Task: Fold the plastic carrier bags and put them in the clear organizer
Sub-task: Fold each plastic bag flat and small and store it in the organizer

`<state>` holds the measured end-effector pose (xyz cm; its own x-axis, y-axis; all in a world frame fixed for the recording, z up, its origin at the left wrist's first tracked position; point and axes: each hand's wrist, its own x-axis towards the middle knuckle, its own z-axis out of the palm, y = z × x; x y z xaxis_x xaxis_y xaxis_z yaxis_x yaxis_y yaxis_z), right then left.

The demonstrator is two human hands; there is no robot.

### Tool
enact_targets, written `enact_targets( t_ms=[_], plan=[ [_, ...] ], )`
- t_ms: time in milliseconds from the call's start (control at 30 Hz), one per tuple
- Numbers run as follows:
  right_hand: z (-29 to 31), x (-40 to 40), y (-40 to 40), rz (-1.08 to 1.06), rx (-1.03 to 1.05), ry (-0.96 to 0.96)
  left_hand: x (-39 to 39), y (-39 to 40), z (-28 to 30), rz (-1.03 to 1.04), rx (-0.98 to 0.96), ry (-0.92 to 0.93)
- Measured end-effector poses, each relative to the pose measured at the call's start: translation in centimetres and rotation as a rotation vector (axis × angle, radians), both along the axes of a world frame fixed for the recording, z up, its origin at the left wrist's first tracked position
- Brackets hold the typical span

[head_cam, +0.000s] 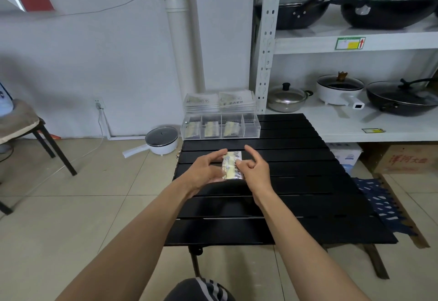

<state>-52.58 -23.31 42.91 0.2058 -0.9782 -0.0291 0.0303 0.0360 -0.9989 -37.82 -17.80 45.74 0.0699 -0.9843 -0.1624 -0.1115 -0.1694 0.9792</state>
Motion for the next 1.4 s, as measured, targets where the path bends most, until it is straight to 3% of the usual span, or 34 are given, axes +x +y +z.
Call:
enact_targets(
  t_ms=[167, 367, 600, 833, 1000, 1167, 1400],
  plan=[
    [0.6, 1.0, -3.5, 0.036, -0.170, 0.074, 1.3, -3.2, 1.5, -0.026, 0.005, -0.082],
    [1.2, 2.3, -8.5, 0.147, -0.139, 0.194, 2.6, -7.5, 3.2, -0.022, -0.010, -0.211],
    [3.0, 5.6, -12.1, -0.259, -0.166, 0.145, 1.9, -13.9, 4.2, 0.050, -0.087, -0.363],
    [4.4, 4.7, -17.4, -0.361, -0.238, 0.230, 0.3, -19.5, 4.6, 0.070, -0.118, -0.332],
    [3.8, 3.6, -20.0, -0.408, -0.274, 0.497, -0.5, -21.6, 4.0, 0.134, -0.094, -0.432],
    [4.1, 3.7, -20.6, -0.303, -0.339, 0.816, -0.1, -22.3, 2.6, 0.120, -0.071, -0.505],
    [4.1, 5.0, -20.9, -0.213, -0.289, 1.050, 0.4, -22.3, 1.6, 0.141, -0.153, -0.651]
  ],
)
